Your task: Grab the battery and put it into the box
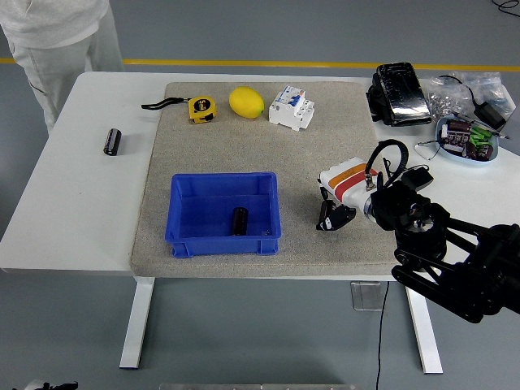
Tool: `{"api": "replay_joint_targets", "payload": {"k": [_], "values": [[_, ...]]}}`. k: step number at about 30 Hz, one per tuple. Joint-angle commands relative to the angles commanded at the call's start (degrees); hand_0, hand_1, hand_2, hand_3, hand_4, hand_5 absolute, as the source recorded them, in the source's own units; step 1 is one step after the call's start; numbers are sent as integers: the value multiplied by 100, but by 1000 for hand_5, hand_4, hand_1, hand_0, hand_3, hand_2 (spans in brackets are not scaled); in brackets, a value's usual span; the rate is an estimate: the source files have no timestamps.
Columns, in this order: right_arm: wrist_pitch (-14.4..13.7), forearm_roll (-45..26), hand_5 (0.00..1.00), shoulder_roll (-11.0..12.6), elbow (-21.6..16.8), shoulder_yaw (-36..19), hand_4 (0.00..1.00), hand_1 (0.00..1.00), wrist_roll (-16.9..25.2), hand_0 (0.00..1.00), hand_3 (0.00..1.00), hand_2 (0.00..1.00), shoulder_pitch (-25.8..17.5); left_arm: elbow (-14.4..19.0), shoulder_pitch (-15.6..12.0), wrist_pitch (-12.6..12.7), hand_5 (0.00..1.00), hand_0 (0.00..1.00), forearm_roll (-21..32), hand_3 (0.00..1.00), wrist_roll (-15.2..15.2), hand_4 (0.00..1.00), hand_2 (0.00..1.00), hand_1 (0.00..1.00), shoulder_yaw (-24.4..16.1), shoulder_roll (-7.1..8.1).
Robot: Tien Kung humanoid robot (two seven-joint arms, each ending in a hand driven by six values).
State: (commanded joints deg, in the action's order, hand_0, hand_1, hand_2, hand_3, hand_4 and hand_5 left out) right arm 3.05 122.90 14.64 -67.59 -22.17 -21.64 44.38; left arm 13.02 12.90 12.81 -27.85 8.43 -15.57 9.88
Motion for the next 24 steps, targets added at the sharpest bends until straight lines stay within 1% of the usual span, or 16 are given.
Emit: {"api": "replay_joint_targets", "payload": {"k": [8, 16, 17, 18, 24], "values": [[34, 3, 502, 12, -9, -25, 998, 122, -3, 2, 519, 457, 8, 1, 0, 0, 485, 701, 11, 593, -1, 607, 712, 676, 6, 3], [227, -92, 498, 26, 3, -71, 998, 127, -57, 2, 525, 471, 7, 2, 1, 2, 485, 701, 37, 593, -10, 607, 712, 676, 27, 5], [255, -112, 499, 25, 9, -75, 998, 138, -60, 2, 535, 491, 4, 2, -1, 2, 486, 701, 43, 594, -12, 607, 712, 676, 32, 6], [278, -130, 499, 24, 15, -77, 998, 138, -64, 2, 535, 491, -1, 2, -1, 2, 486, 701, 44, 594, -13, 607, 712, 676, 32, 6], [311, -186, 502, 9, 51, -94, 998, 138, -70, 2, 537, 497, -42, 4, 0, 0, 486, 701, 38, 593, -11, 607, 712, 676, 31, 7]]}}
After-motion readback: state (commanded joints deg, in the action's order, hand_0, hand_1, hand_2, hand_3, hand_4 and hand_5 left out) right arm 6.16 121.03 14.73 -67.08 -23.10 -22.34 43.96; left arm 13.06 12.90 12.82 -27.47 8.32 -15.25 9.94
